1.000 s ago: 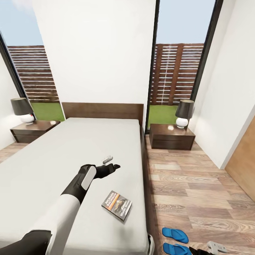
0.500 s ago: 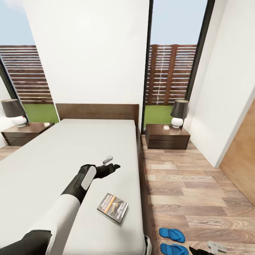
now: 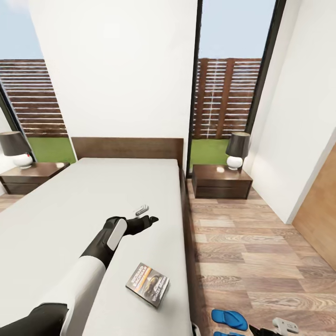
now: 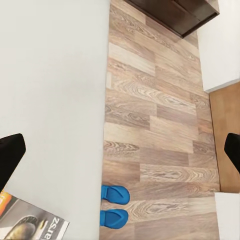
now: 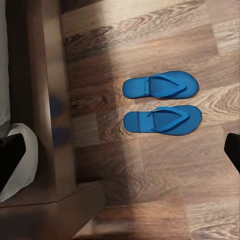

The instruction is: In the bedroom, move the book from the bed onto either nightstand, and place the two sandals side by side next to the bed.

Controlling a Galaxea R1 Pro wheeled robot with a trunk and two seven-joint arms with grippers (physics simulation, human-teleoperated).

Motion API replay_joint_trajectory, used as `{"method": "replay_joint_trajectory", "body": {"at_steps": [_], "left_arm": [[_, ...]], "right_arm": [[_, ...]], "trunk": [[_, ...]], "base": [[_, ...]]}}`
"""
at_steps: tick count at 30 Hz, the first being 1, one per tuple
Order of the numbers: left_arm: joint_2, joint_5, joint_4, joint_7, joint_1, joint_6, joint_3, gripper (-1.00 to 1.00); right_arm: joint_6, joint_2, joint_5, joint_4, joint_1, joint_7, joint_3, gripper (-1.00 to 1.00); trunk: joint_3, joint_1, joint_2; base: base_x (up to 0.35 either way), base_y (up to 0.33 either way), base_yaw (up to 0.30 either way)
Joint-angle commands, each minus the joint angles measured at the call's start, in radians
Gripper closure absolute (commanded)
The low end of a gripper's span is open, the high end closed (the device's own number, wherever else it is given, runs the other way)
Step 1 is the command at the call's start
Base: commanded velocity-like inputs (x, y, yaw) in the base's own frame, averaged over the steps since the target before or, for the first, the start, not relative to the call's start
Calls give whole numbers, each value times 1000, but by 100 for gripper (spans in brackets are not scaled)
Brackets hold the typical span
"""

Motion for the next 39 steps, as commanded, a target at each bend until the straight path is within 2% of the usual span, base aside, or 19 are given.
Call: {"method": "replay_joint_trajectory", "body": {"at_steps": [1,14,39], "left_arm": [[0,-1,-1,-3,-1,5,2,-100],[0,0,-1,-3,-1,4,2,-100],[1,-4,1,2,-1,4,2,-100]], "right_arm": [[-6,0,-9,5,-2,7,9,-100],[-6,0,-9,5,-2,7,8,-100],[-6,0,-8,4,-2,7,10,-100]], "trunk": [[-1,0,-1],[-1,0,-1],[-1,0,-1]], "base": [[91,0,0],[141,0,0],[5,0,0]]}}
